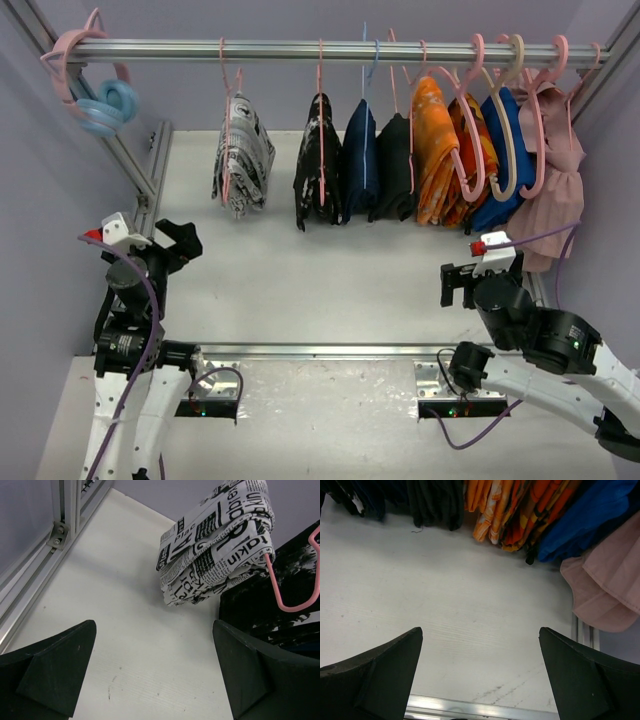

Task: Place the trousers on the hanger
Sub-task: Reset both arms

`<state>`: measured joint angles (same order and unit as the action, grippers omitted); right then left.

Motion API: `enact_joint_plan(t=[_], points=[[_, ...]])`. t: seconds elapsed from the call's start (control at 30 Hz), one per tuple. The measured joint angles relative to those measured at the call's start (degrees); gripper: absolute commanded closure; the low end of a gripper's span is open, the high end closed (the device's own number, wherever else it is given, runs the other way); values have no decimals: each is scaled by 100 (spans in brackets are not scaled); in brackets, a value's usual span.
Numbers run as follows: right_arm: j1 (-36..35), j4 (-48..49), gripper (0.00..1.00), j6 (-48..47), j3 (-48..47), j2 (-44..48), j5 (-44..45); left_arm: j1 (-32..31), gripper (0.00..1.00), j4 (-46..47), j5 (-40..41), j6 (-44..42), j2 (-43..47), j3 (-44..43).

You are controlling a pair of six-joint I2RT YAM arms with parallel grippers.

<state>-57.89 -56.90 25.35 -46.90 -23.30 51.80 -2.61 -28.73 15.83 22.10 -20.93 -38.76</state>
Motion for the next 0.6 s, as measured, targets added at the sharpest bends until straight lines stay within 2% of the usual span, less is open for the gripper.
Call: enact_joint_plan(t=[0.4,0.6], points=[[0,135,1,50,22,-157,-26,0,0,33,747,-61,60,18],[0,134,1,203,24,-225,201,-9,0,149,971,-63,431,444]])
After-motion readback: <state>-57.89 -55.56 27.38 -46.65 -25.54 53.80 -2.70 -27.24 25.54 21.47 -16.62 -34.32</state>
